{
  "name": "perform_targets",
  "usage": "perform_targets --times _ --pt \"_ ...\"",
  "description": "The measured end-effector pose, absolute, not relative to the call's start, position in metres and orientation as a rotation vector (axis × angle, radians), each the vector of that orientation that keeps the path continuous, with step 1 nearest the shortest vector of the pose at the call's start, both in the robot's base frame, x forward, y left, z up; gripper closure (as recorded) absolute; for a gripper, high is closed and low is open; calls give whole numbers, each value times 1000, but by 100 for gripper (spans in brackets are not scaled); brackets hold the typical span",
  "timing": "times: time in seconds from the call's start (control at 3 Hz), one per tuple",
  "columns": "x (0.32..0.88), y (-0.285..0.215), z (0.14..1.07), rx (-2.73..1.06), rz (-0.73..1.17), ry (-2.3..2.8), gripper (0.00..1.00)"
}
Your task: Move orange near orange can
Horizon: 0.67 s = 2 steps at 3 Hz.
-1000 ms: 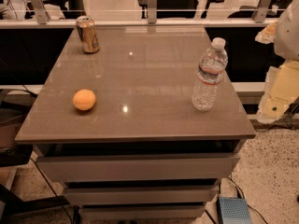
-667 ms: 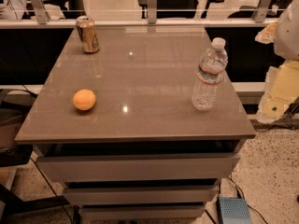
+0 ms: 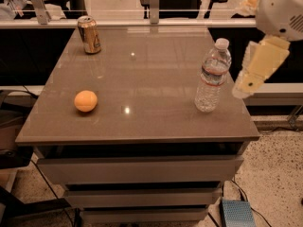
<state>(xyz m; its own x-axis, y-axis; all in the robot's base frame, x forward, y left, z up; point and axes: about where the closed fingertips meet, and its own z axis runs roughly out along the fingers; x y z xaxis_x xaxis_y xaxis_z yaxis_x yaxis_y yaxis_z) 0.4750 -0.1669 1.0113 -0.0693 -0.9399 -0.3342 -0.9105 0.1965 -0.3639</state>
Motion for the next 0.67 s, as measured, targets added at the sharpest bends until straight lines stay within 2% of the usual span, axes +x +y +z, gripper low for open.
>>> perform_targets --times 0.33,0.67 --pt "489 -130 1019 -1720 -19 1883 0" --pt "488 -80 1010 -1726 139 1805 0"
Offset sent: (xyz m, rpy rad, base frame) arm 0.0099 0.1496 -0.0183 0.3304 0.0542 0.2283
